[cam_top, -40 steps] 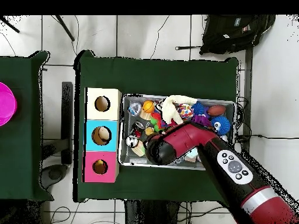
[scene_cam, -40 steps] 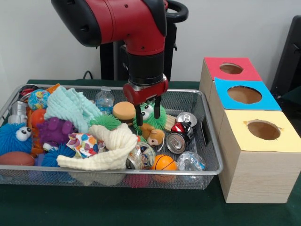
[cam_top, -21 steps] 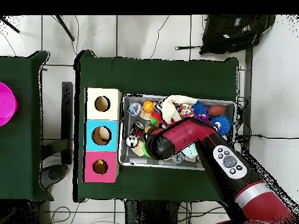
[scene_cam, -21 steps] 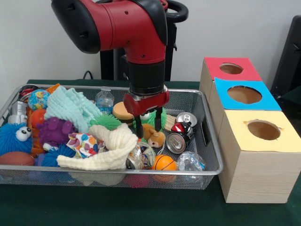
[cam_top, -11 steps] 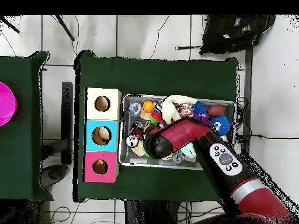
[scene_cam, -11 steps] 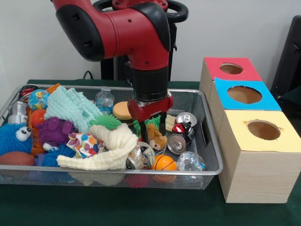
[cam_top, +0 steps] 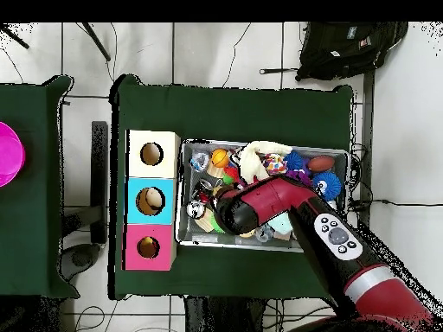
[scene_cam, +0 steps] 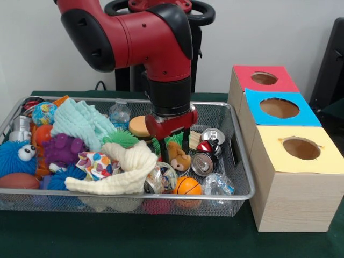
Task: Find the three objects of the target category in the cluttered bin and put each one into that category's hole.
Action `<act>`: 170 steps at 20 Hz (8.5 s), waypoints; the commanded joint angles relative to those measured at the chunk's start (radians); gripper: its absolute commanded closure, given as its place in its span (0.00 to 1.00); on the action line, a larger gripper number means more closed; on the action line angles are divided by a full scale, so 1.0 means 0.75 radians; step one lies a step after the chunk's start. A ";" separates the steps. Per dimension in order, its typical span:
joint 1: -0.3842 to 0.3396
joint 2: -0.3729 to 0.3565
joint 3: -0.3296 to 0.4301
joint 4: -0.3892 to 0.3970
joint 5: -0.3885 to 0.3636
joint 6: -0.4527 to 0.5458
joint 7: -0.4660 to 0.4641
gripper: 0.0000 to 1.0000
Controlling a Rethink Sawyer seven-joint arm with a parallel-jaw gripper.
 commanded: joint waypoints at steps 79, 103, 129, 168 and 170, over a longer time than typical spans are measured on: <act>0.076 -0.298 -0.278 0.313 0.554 0.086 0.172 1.00; 0.385 -0.441 -0.435 0.462 0.756 0.010 0.278 1.00; 0.463 -0.511 -0.539 0.724 0.958 -0.139 0.253 1.00; 0.797 -0.498 -0.565 0.829 1.287 -0.307 0.371 1.00; 0.806 -0.498 -0.571 0.823 1.300 -0.302 0.364 1.00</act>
